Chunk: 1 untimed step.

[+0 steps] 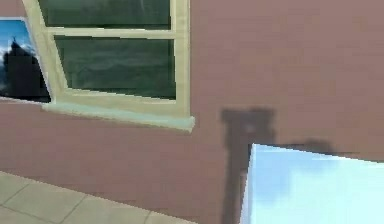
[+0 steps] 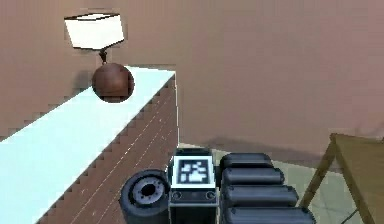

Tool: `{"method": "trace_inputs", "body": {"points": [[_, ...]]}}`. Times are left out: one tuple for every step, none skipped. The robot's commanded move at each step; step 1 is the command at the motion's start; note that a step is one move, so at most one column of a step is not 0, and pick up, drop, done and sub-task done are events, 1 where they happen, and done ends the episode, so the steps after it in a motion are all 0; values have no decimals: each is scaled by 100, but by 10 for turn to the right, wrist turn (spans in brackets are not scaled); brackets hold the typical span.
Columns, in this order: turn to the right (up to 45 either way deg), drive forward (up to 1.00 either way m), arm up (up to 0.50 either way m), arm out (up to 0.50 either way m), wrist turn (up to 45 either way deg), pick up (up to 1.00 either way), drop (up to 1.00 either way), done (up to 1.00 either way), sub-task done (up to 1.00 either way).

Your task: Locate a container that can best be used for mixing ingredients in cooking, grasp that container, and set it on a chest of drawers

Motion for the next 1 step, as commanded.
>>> {"method": "trace_inputs", "body": {"points": [[240,0,0,0,0,0,0,0,0]]}}
